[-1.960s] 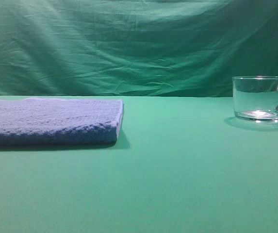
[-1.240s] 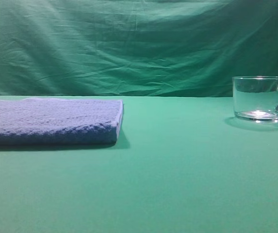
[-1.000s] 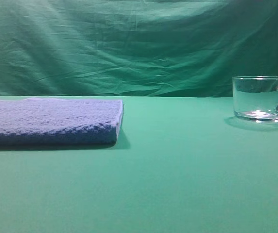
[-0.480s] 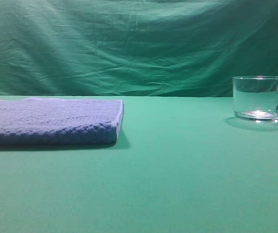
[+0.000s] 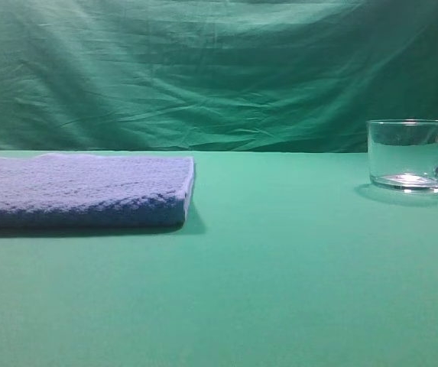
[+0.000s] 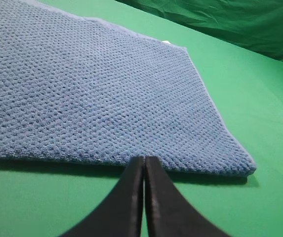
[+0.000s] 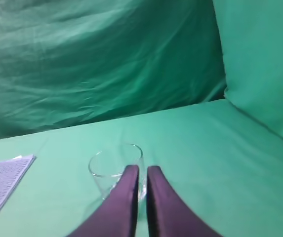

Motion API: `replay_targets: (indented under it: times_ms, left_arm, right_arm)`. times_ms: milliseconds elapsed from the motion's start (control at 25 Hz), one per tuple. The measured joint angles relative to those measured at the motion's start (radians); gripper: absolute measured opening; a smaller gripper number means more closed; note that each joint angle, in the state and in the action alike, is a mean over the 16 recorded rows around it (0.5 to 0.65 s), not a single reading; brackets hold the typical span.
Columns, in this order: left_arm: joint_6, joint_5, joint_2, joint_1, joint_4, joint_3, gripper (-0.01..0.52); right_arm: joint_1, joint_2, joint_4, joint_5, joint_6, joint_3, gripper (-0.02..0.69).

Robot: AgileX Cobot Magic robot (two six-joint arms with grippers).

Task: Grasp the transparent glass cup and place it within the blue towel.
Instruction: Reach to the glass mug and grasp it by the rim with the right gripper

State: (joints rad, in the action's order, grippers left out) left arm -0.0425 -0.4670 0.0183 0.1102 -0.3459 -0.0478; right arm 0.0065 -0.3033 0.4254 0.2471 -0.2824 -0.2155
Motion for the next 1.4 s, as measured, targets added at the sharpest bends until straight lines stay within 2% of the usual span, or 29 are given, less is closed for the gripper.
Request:
replay_targets:
  times_ms: [320,600,880,1040,1400]
  left_arm:
    - [0.0,0.0,0.0,0.0,0.0,0.0,0.0]
    - [0.0,0.0,0.0,0.0,0.0,0.0,0.0]
    - [0.0,0.0,0.0,0.0,0.0,0.0,0.0]
    - [0.0,0.0,0.0,0.0,0.0,0.0,0.0]
    - [0.0,0.0,0.0,0.0,0.0,0.0,0.0]
  right_arm:
    - [0.0,-0.384,0.014,0.159,-0.104,-0.207,0.048]
    - [0.006,-0.69,-0.015,0.37,-0.195,-0.413,0.048]
    - [0.06,-0.958,-0.124,0.54,-0.206,-0.62,0.067]
    - [0.098,-1.087,-0.199,0.596,-0.174,-0.715,0.153]
    - [0.15,-1.296,-0.319,0.612,-0.066,-0.847,0.465]
